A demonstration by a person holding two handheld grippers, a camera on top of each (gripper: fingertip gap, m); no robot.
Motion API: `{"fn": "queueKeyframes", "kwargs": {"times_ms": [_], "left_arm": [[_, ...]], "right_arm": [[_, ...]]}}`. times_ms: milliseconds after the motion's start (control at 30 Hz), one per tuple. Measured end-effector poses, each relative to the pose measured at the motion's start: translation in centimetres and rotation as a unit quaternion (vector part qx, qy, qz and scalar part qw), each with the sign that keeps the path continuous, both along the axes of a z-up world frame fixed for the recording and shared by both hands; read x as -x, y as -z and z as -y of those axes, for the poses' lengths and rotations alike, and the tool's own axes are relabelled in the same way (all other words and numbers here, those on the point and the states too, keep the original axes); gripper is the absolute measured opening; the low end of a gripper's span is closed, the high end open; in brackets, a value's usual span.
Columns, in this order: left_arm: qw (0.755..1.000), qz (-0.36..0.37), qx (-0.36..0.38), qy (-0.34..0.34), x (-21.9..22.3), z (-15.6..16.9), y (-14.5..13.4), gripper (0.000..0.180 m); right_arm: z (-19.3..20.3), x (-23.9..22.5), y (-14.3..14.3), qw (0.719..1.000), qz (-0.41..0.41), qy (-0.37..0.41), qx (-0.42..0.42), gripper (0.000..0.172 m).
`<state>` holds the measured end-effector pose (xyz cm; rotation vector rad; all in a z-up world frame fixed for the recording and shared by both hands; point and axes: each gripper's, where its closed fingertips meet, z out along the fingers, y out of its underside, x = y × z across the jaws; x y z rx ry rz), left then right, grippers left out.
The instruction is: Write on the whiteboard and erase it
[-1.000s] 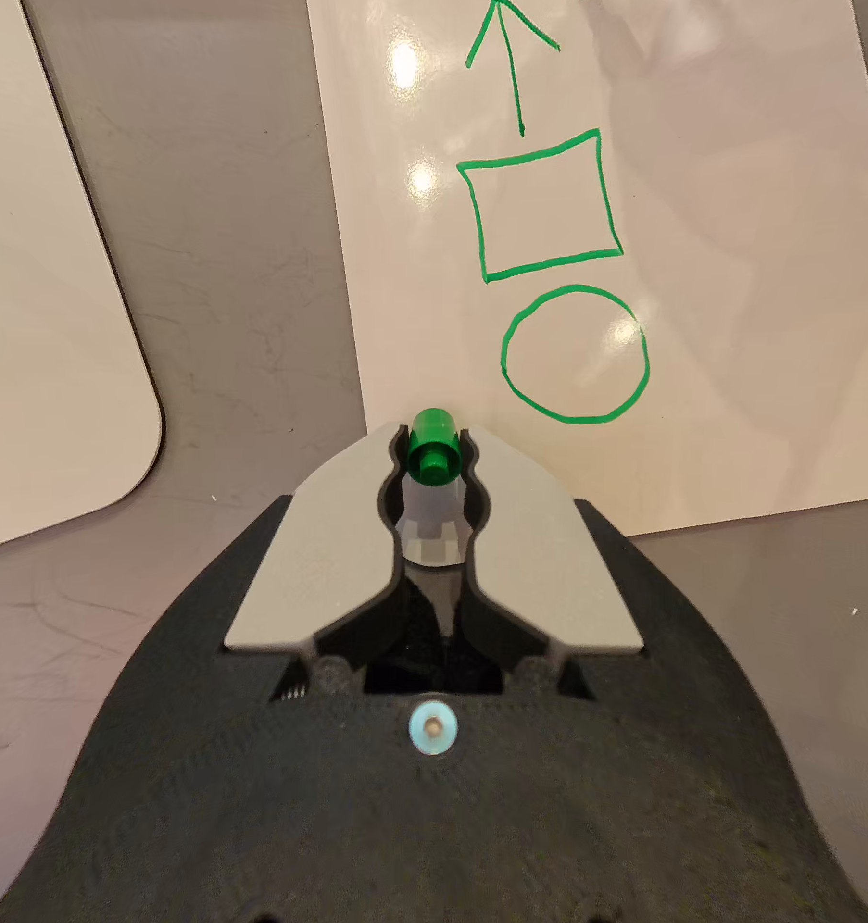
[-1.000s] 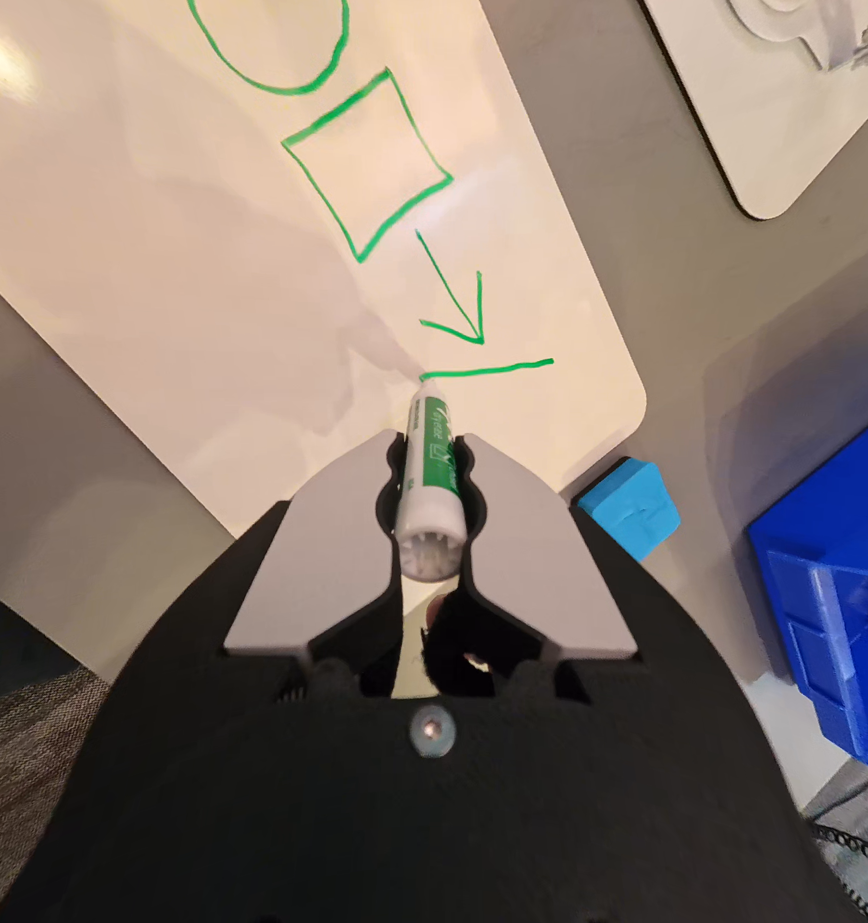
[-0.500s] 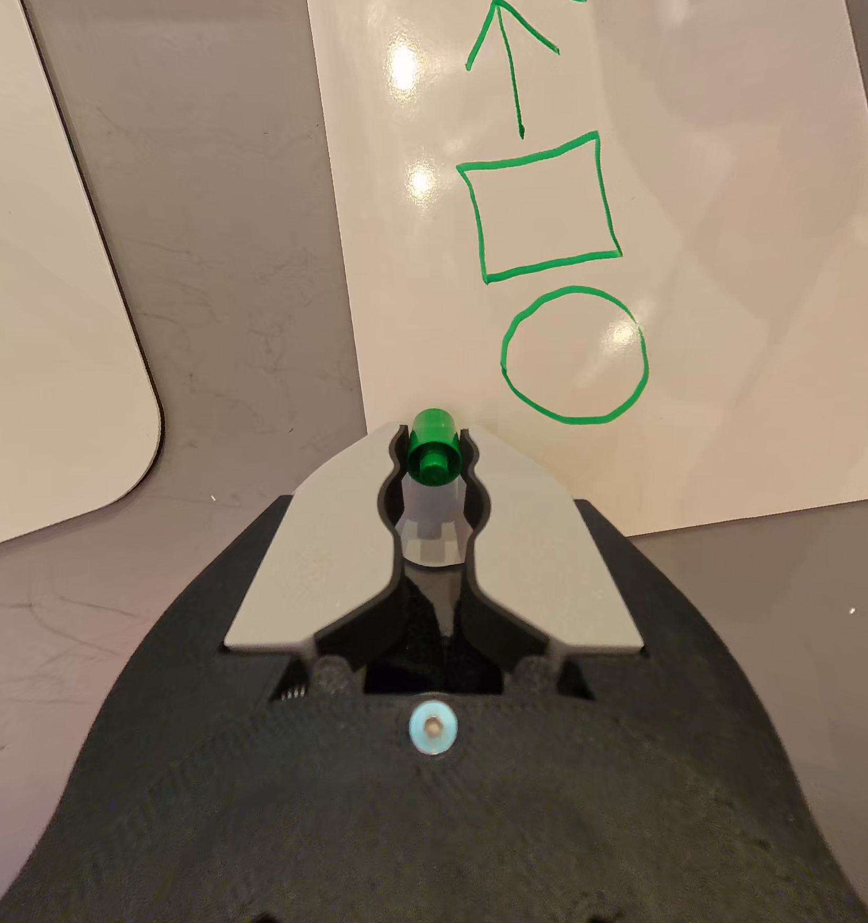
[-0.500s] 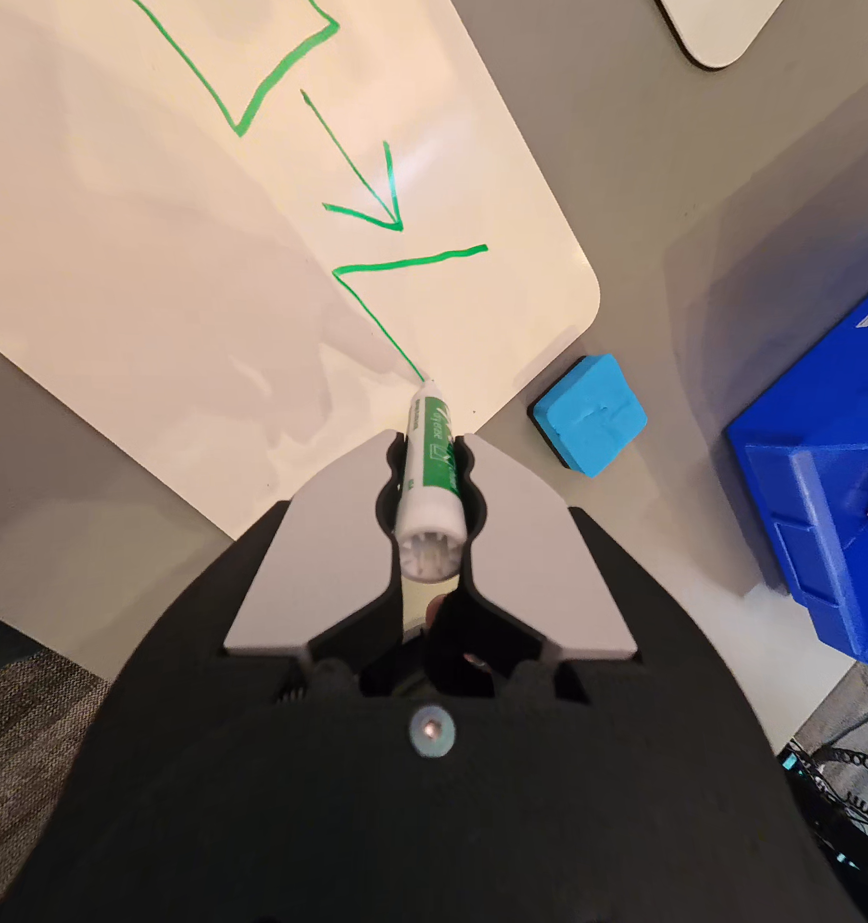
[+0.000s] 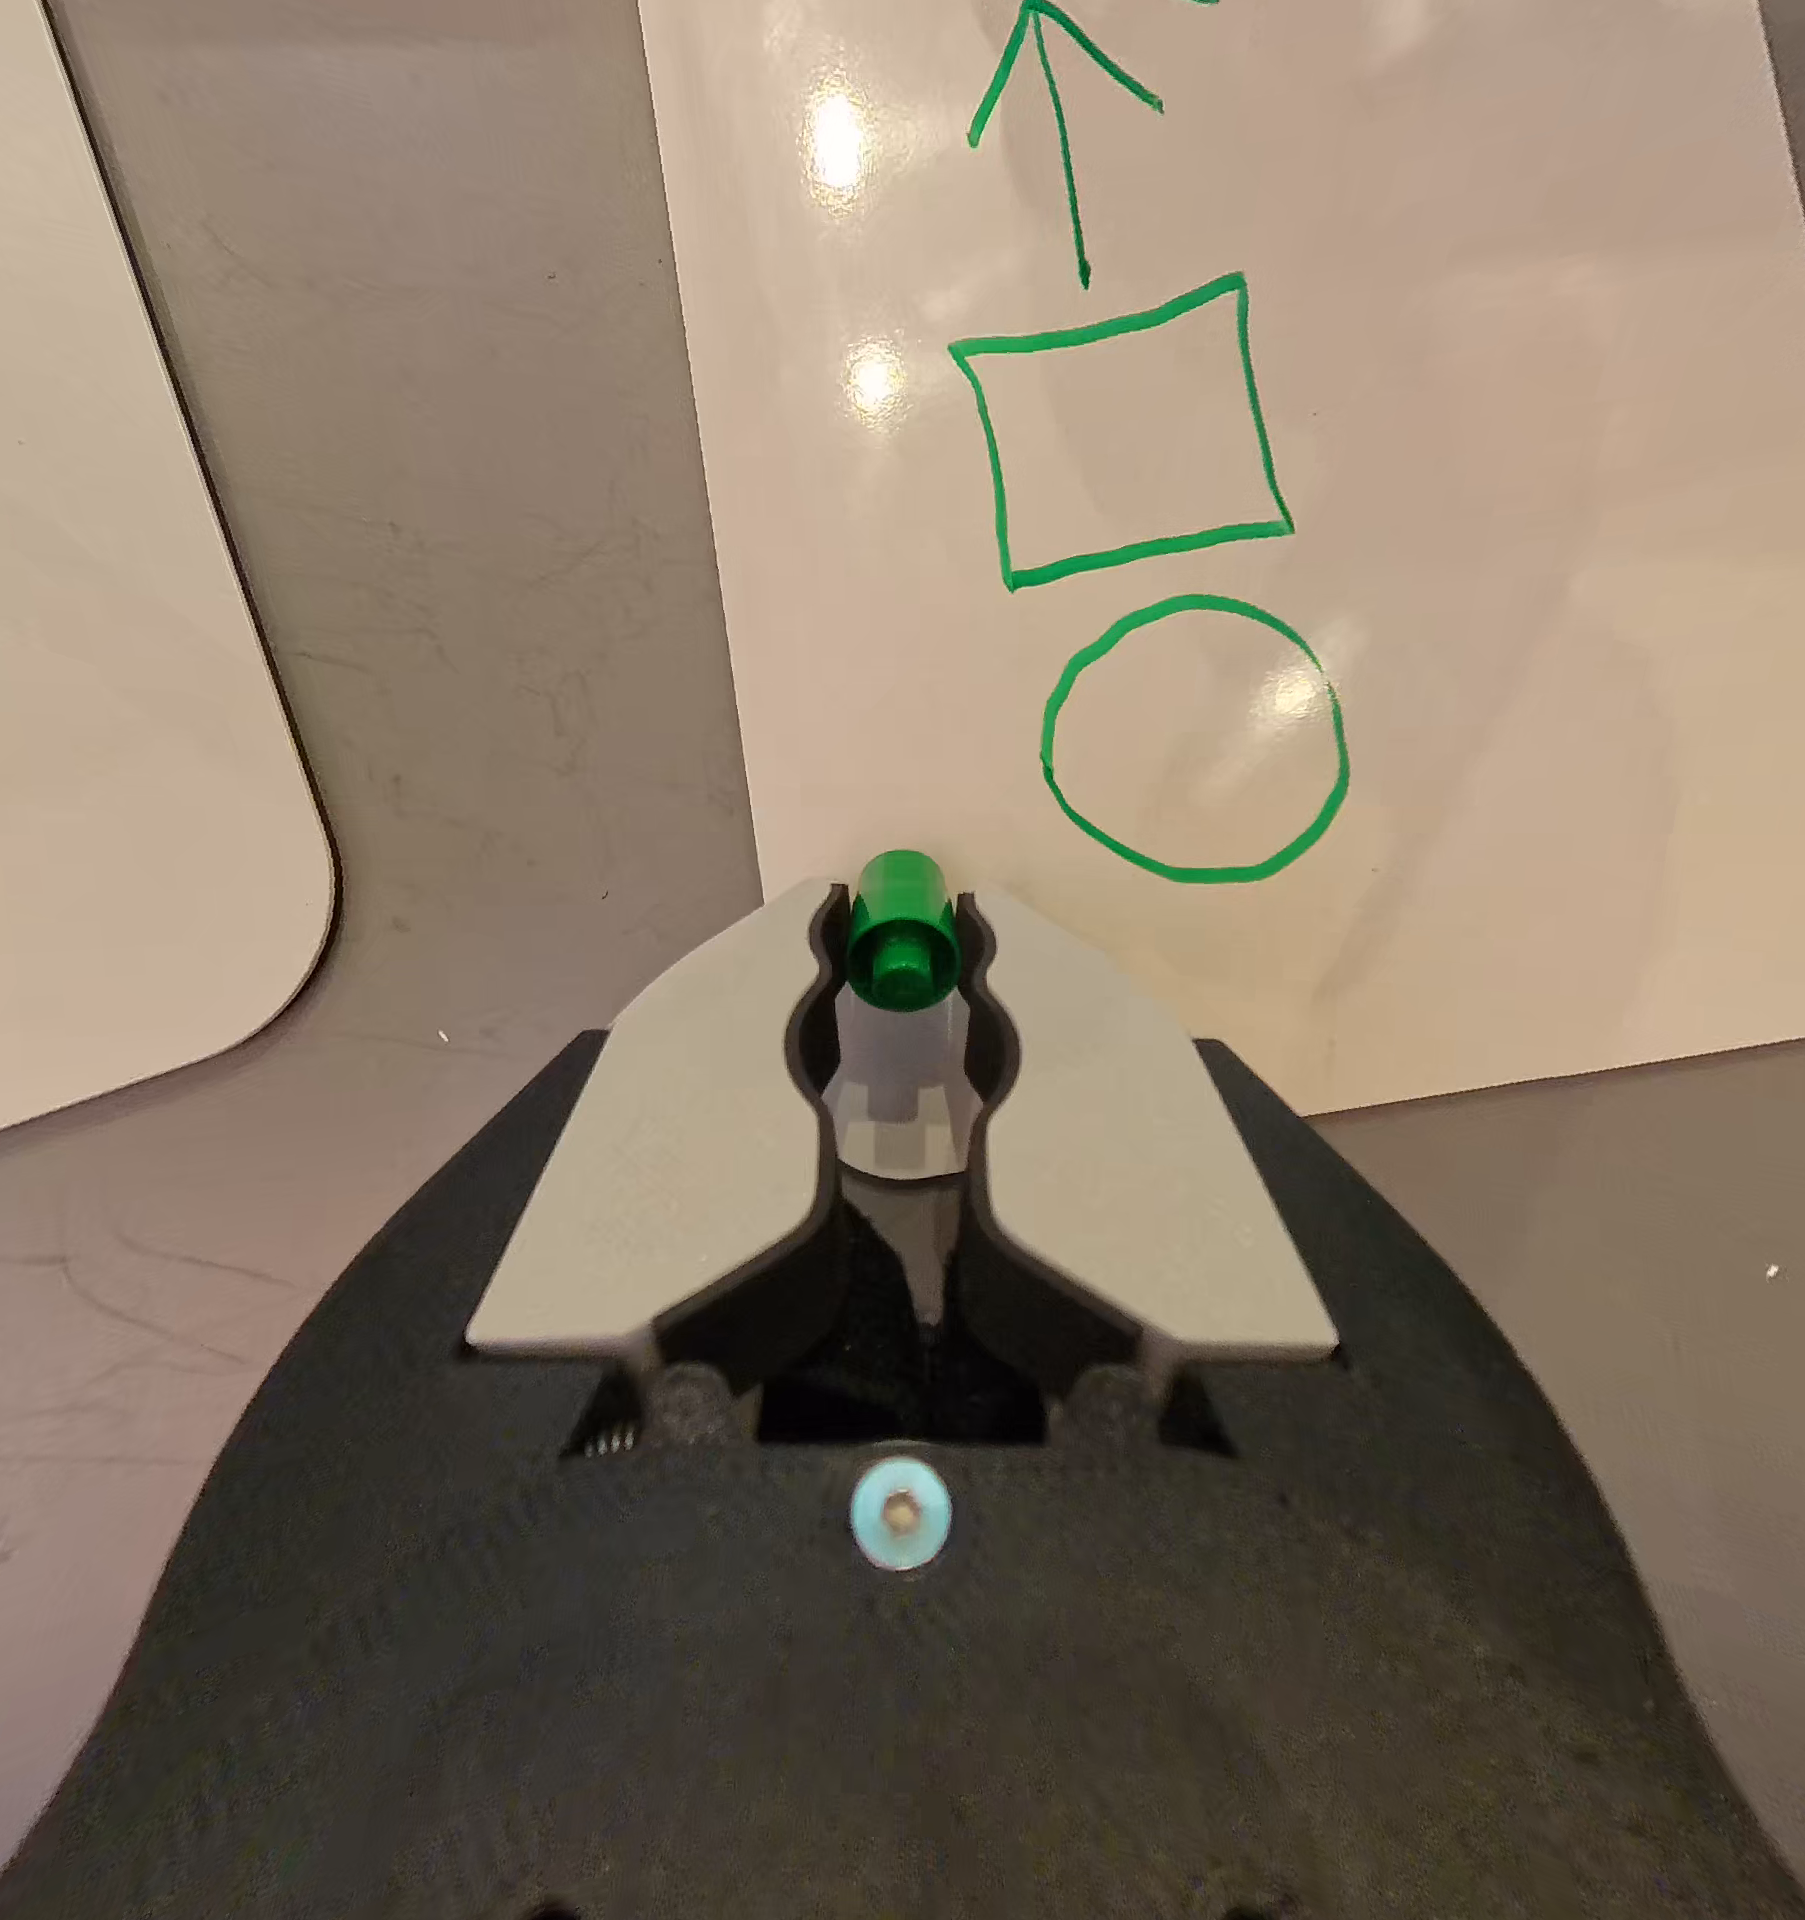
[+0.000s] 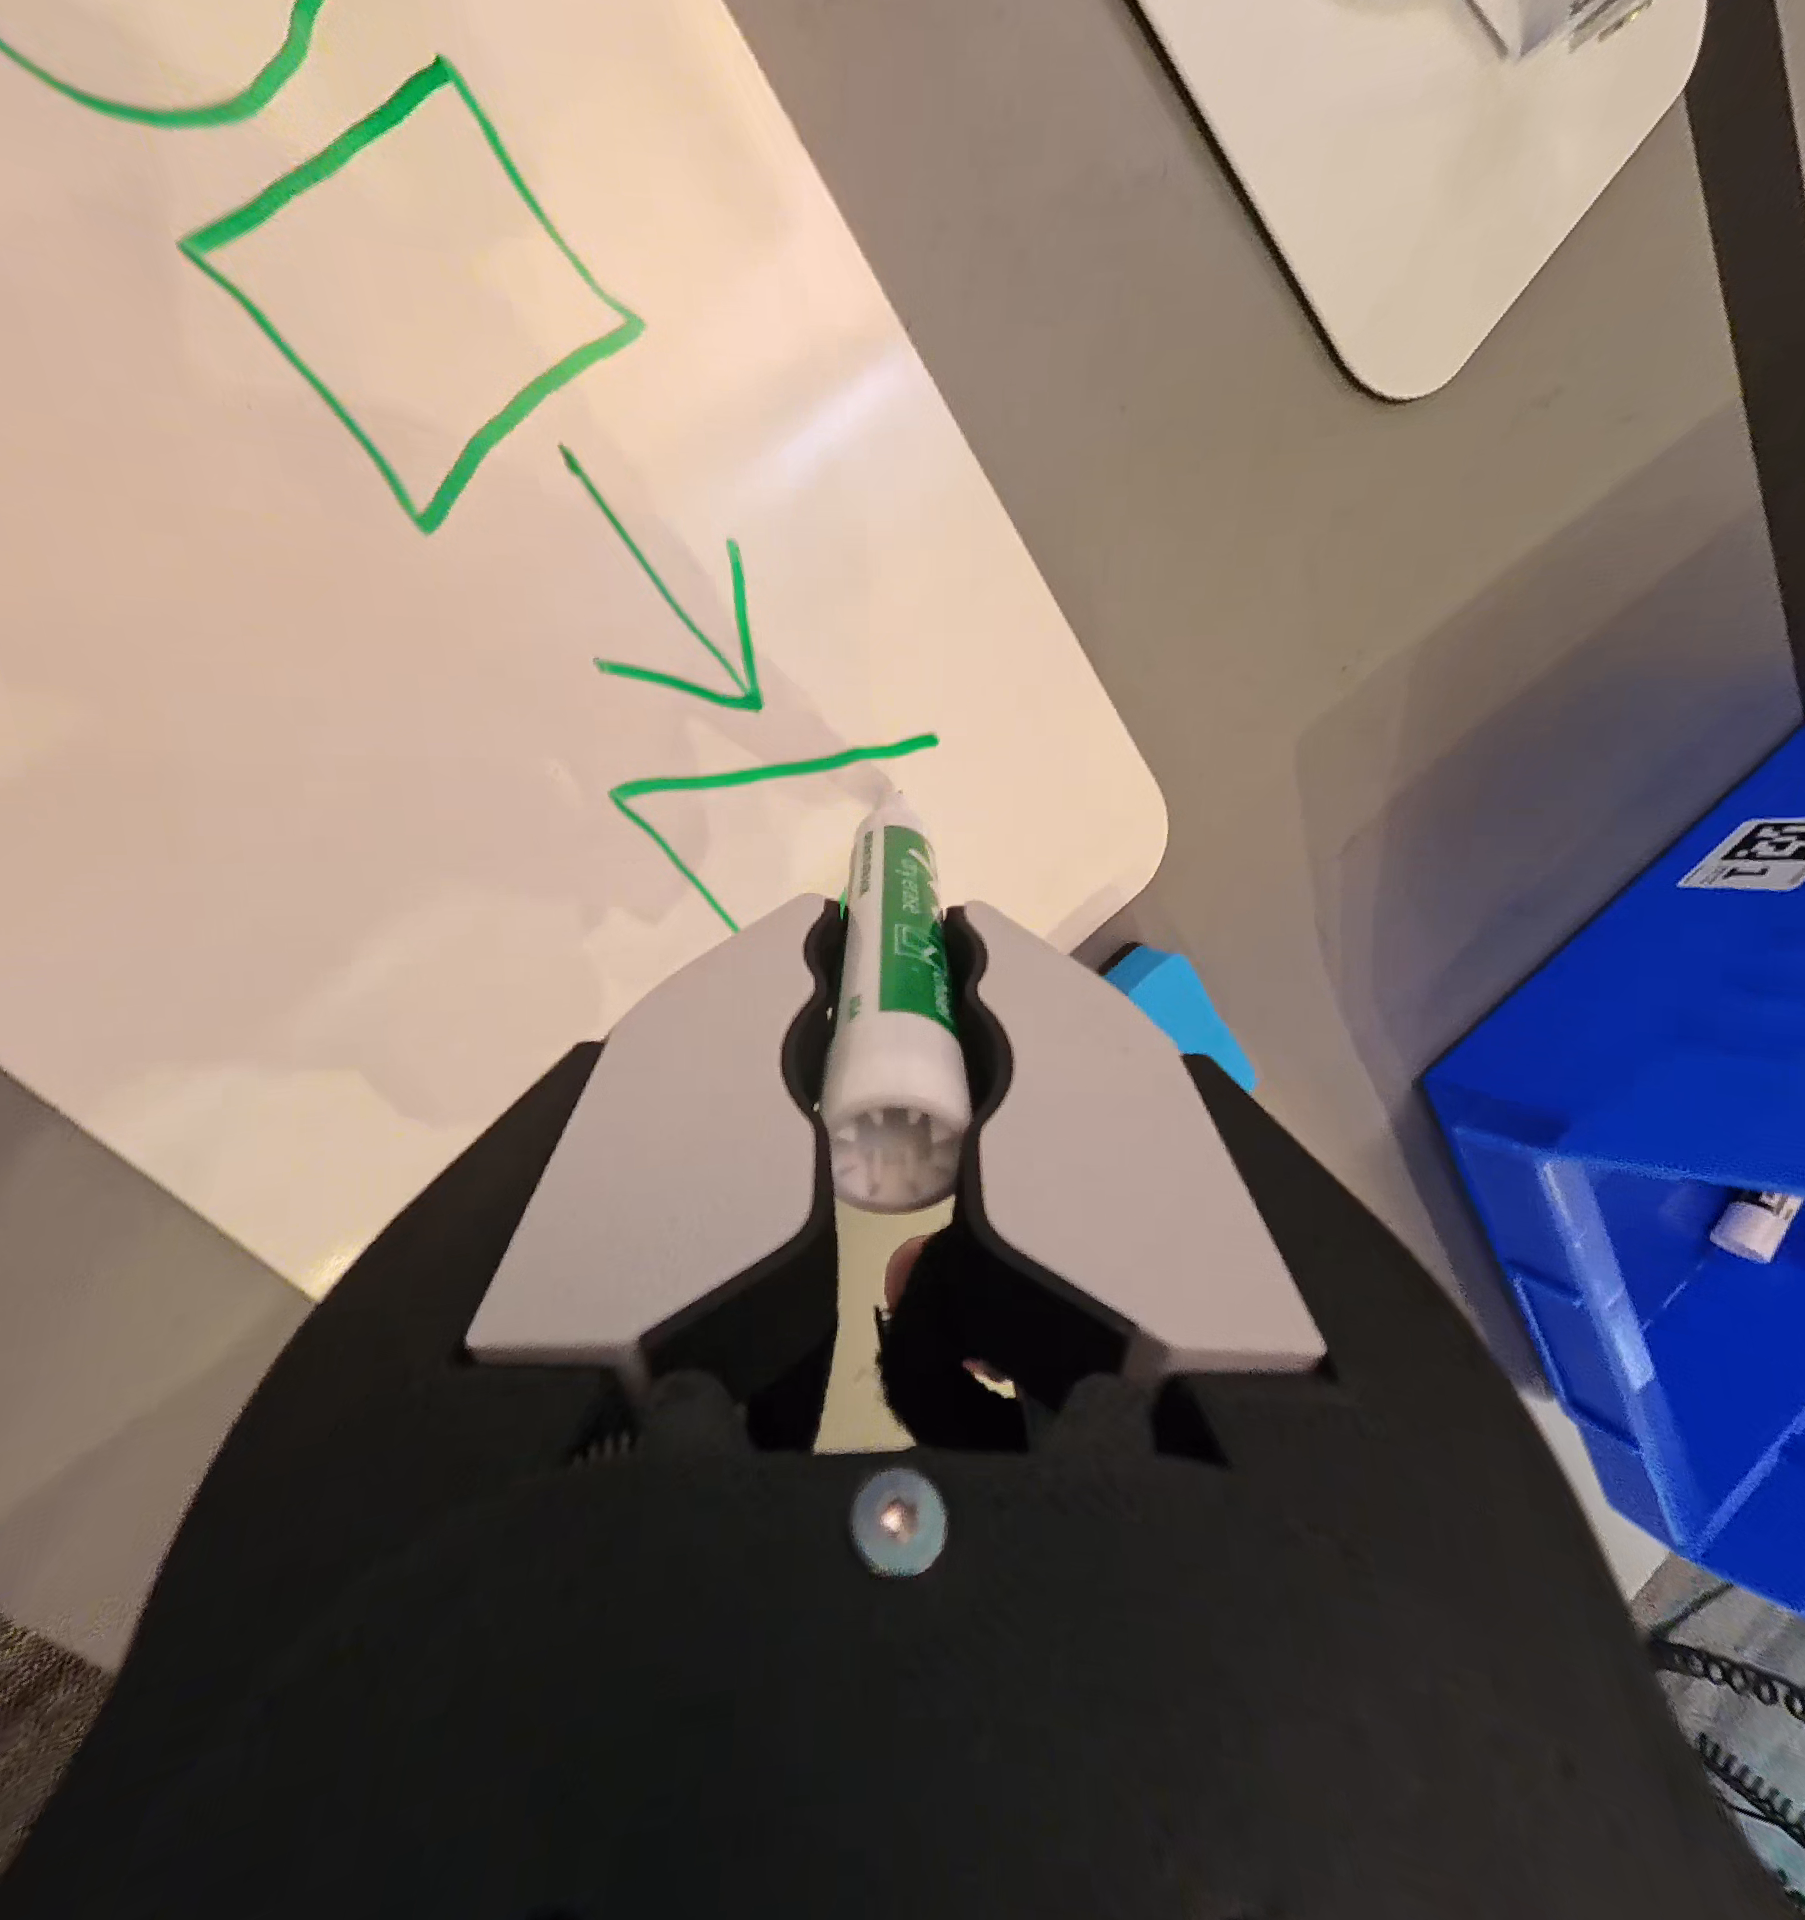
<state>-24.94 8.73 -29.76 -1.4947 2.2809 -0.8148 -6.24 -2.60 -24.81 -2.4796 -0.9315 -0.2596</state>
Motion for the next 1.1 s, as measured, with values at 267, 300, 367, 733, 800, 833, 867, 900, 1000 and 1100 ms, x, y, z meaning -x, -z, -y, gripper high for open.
{"fn": "queueKeyframes", "kwargs": {"times_ms": [267,300,367,733,800,833,867,900,1000,1100], "left_arm": [[1.0,0.0,0.001,0.0,0.0,0.0,0.0,0.02],[1.0,0.001,0.001,0.001,0.0,0.0,0.0,0.02],[1.0,0.001,0.0,0.001,0.0,0.0,0.0,0.02],[1.0,0.0,-0.003,0.002,0.0,0.0,0.0,0.02],[1.0,0.001,-0.004,0.002,-0.1,0.0,0.0,0.02],[1.0,0.001,-0.003,0.002,-0.1,0.0,0.0,0.02],[1.0,0.002,-0.002,0.001,-0.2,0.0,0.0,0.02],[1.0,0.003,-0.001,0.002,-0.3,0.1,0.0,0.02],[1.0,0.004,0.002,0.006,-0.6,0.5,0.0,0.02],[1.0,0.005,0.005,0.01,-0.9,0.9,-0.1,0.02]], "right_arm": [[-1.9,0.3,-0.1,1.0,0.001,-0.008,-0.001,0.02],[-2.0,0.3,-0.2,1.0,-0.004,-0.005,-0.006,0.02],[-1.8,0.0,-0.7,1.0,-0.007,0.002,-0.014,0.02],[1.4,-2.4,-6.0,0.993,-0.003,0.062,-0.097,0.02],[2.2,-2.5,-6.3,0.993,0.004,0.064,-0.102,0.02],[2.5,-2.3,-6.4,0.992,0.003,0.064,-0.104,0.02],[2.7,-2.2,-6.6,0.992,0.001,0.063,-0.109,0.02],[2.8,-2.0,-6.8,0.992,-0.003,0.059,-0.111,0.02],[2.1,-1.6,-7.9,0.991,-0.015,0.04,-0.129,0.02],[0.0,-1.4,-9.1,0.988,-0.037,0.007,-0.151,0.02]]}}
